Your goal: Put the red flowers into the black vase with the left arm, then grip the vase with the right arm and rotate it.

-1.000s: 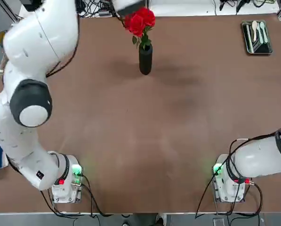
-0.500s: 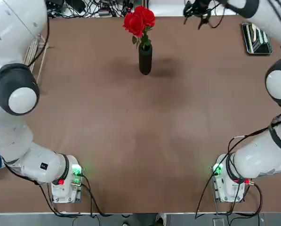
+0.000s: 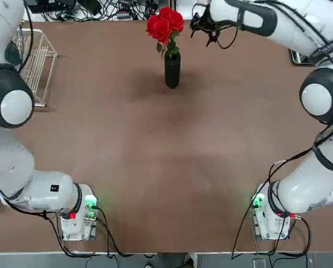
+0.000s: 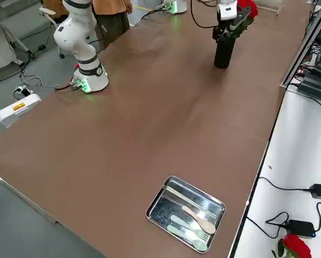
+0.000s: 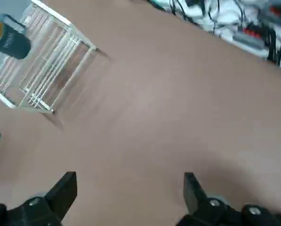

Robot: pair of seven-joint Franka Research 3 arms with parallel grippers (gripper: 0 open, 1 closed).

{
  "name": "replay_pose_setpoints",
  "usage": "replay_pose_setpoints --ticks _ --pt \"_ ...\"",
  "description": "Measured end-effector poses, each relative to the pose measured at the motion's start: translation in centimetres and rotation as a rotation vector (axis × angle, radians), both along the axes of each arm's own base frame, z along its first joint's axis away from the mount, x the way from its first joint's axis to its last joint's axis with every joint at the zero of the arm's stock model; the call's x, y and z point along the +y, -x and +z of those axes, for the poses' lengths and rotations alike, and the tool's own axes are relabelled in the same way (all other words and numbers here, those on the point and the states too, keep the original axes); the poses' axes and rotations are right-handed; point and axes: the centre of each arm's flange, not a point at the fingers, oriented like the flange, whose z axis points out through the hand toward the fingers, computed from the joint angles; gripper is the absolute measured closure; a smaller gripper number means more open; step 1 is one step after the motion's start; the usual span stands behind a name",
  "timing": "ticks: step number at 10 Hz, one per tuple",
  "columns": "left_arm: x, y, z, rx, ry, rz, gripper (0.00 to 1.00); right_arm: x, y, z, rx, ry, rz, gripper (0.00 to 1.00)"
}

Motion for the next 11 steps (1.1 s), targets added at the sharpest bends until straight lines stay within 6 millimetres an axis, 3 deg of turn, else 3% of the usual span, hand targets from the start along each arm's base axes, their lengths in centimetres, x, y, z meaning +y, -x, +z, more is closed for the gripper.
replay_pose_setpoints --ticks 2,5,8,11 --pt "3.7 -0.9 -1.8 0.092 0.092 -0.159 0.00 1.9 0.2 -2.6 0.006 -0.017 0.016 0.00" --pt "7.8 -0.4 -5.4 0.158 0.161 -0.346 0.00 3.2 0.8 -4.3 0.030 -0.015 0.034 0.00" --pt "7.4 1.2 -8.2 0.173 0.182 -0.450 0.00 4.8 1.6 -5.2 0.036 -0.030 0.055 0.00" --pt "8.7 2.3 -6.9 0.121 0.229 -0.436 0.00 6.1 1.9 -6.3 0.026 -0.056 0.064 0.00"
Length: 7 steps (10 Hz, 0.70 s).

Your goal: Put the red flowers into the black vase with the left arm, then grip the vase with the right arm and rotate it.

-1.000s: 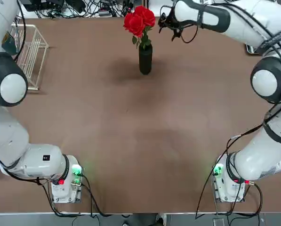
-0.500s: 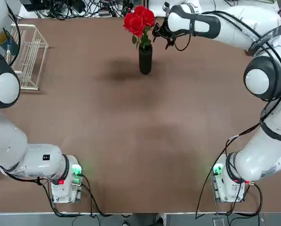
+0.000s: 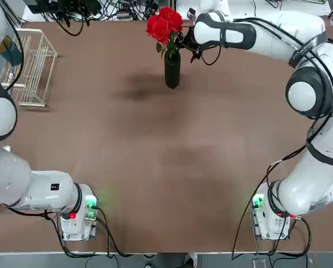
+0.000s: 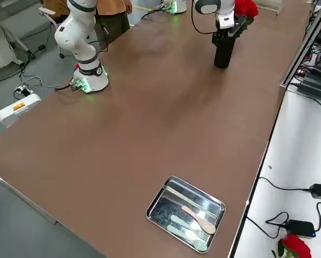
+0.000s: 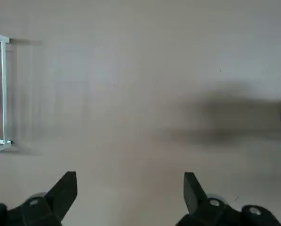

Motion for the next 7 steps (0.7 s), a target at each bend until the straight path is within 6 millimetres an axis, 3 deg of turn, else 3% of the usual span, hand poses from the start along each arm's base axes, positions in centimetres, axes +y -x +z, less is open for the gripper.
replay_pose_setpoints --ticks 3,6,7 --pt "0.8 0.4 2.3 -0.013 0.003 0.004 0.00 0.9 0.1 -1.4 -0.007 -0.014 0.000 0.00" --pt "0.7 0.4 3.0 -0.020 0.004 0.003 0.00 1.2 0.2 -2.1 -0.005 -0.017 0.002 0.03" --pt "0.8 0.4 3.0 -0.017 0.001 0.002 0.00 1.2 0.2 -2.1 -0.005 -0.017 0.002 0.12"
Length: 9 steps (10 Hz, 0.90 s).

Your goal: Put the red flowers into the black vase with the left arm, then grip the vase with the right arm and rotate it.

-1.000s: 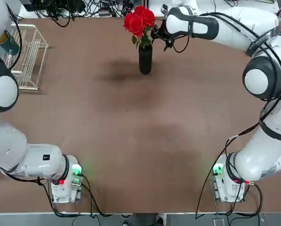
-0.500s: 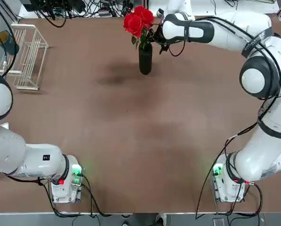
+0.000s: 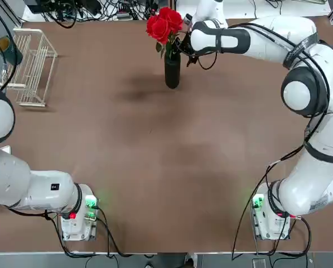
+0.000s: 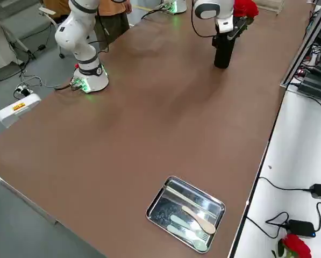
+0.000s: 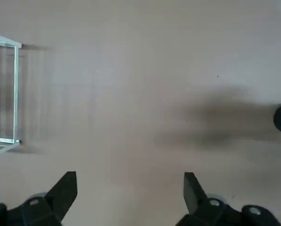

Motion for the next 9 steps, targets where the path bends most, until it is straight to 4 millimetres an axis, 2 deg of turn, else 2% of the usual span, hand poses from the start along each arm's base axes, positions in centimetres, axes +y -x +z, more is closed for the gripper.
replay_pose_setpoints --ticks 1,2,3,4,7,9 --pt "0.0 0.0 -0.1 0.005 -0.004 0.000 0.00 0.0 0.0 0.0 0.000 0.000 0.000 0.23" --pt "0.1 -0.1 -0.3 0.009 -0.006 0.000 0.00 0.0 0.0 0.0 0.000 0.000 0.000 0.28" --pt "0.0 -0.2 -0.4 0.011 -0.005 -0.002 0.00 0.0 0.0 0.1 -0.001 -0.001 0.001 0.44" --pt "-0.2 -0.1 -0.1 0.012 -0.005 -0.005 0.00 0.1 0.0 0.1 -0.001 -0.001 0.002 0.46" --pt "-0.4 0.7 2.7 0.048 -0.010 -0.010 0.00 0.3 0.1 0.1 -0.003 -0.002 0.005 0.55" --pt "-0.5 0.6 2.7 0.052 -0.009 -0.013 0.00 0.3 0.1 0.2 -0.005 -0.002 0.007 0.61"
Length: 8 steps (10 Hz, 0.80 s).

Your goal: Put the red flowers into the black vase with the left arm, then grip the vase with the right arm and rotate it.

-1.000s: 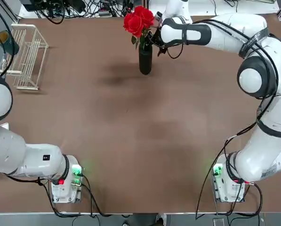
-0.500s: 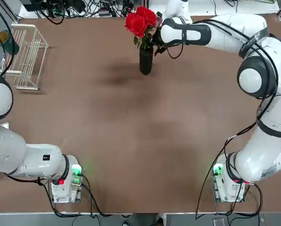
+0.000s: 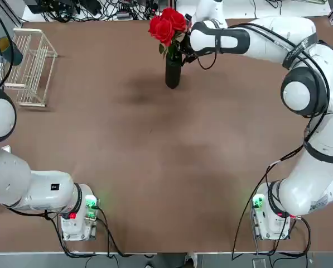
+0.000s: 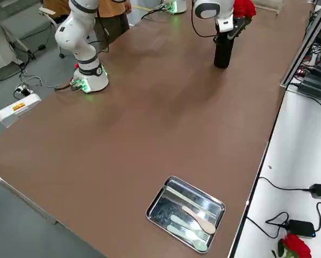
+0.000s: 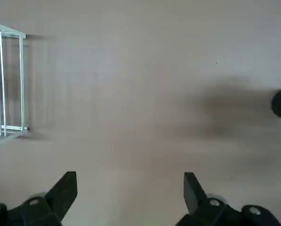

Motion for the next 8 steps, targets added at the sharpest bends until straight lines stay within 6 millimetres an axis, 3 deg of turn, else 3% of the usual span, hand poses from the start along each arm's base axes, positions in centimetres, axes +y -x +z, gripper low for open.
replay_pose_setpoints --ticks 4,8 --pt "-0.22 -0.74 -1.14 0.019 0.002 -0.003 0.00 0.00 0.01 0.00 -0.002 0.004 0.006 0.72" --pt "-0.08 -0.82 -0.48 0.007 0.019 0.002 0.00 -0.04 -0.02 0.22 0.009 0.021 0.021 0.73"
